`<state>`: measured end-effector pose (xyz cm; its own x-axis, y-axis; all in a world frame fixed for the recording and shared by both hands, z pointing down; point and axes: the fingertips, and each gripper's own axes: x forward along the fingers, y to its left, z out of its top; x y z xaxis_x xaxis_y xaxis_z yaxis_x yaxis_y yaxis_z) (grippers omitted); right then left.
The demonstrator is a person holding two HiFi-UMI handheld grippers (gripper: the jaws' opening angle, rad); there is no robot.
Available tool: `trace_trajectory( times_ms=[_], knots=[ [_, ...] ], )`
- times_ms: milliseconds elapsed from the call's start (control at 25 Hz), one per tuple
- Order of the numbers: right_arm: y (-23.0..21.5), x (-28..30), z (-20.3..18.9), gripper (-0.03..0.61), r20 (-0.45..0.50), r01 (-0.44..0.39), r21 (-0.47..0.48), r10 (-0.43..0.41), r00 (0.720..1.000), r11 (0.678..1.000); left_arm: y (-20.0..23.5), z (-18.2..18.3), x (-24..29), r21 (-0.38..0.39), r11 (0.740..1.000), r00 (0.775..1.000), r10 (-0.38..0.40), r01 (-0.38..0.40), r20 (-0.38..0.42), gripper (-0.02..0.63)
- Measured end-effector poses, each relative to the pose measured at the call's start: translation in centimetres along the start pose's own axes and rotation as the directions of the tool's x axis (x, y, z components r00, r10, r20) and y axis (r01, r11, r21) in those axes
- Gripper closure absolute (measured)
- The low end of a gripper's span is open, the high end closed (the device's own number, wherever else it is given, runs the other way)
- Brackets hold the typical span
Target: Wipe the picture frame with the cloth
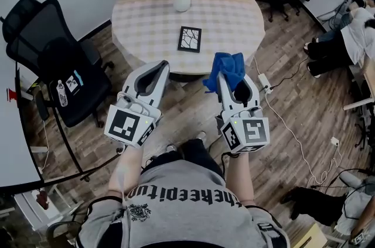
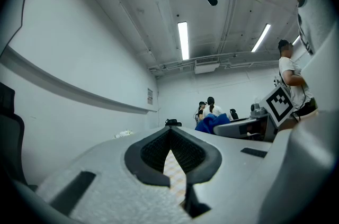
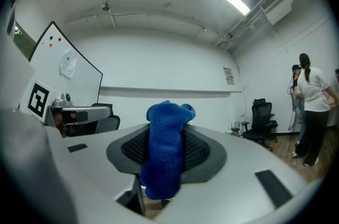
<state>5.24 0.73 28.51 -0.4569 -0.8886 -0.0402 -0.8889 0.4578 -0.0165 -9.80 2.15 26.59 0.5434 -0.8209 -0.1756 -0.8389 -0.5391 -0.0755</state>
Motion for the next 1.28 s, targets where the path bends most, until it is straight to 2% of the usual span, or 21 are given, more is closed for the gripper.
trace_trajectory(
  times_ms=[280, 1280],
  knots=[
    [1.6, -1.2, 0.1, 0.427, 0.013, 0.014, -0.026, -0.013, 1.000, 1.000, -0.2, 0.2, -1.6, -0.004, 1.000, 1.000, -0.015, 0.015, 0.013, 0.598],
    [2.4, -1.3, 0.7, 0.428, 0.024, 0.025, -0.035, -0.025, 0.999, 0.999, 0.2, 0.5, -1.5, -0.017, 0.999, 0.999, -0.030, 0.030, 0.033, 0.597]
  ],
)
